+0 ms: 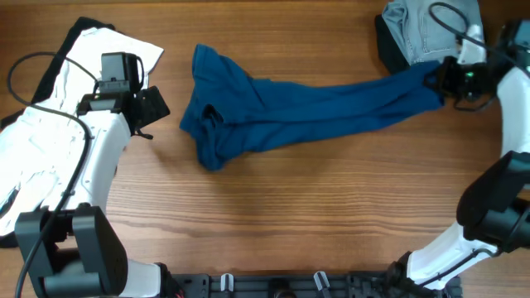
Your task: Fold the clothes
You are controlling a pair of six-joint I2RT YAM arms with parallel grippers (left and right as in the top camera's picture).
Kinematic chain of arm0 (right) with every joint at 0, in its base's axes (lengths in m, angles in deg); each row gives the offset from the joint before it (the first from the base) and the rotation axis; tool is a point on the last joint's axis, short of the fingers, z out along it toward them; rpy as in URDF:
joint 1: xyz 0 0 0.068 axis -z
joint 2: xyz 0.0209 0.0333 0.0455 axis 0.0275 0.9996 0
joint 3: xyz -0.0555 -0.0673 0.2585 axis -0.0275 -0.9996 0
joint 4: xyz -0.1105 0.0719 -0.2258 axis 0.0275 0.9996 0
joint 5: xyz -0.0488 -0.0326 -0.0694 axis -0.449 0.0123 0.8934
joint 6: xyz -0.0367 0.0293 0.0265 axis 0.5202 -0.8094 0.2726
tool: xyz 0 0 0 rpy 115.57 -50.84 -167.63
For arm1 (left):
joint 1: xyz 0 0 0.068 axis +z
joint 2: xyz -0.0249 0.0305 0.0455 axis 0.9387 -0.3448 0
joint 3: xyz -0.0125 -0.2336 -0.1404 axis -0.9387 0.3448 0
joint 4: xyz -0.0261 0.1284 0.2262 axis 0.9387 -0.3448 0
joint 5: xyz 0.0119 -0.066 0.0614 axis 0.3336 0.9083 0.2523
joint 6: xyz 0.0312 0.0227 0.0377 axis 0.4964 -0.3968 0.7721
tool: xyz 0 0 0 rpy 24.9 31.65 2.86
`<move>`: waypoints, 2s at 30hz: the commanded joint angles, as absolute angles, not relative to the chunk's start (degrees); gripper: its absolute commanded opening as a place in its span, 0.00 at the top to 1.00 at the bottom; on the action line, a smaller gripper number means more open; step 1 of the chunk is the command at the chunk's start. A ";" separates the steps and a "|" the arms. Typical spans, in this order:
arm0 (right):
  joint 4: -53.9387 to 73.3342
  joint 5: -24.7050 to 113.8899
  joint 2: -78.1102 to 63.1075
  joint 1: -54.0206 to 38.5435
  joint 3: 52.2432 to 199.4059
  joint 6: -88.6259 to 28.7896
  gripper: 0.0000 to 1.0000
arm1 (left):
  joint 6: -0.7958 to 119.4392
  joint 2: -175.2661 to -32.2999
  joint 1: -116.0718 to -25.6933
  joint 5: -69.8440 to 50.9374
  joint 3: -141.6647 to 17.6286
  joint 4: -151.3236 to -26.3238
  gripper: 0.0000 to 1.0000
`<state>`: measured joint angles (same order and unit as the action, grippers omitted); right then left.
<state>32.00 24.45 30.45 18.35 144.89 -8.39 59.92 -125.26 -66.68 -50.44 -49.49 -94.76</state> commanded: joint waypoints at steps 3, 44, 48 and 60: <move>31.30 30.77 29.97 -0.95 145.81 -12.19 0.96 | 60.86 -125.48 -66.17 -49.91 -50.08 -94.74 0.00; 31.83 41.70 37.40 -15.84 148.70 -20.67 0.03 | 60.86 -125.56 -66.17 -46.48 -50.08 -93.66 0.00; 35.85 40.87 32.53 -15.71 153.97 -19.06 0.02 | 60.86 -125.69 -66.17 -45.43 -50.08 -93.40 0.00; 23.81 42.85 34.52 -17.37 131.52 -28.78 0.96 | 60.84 -125.69 -66.17 -43.79 -50.08 -93.25 0.30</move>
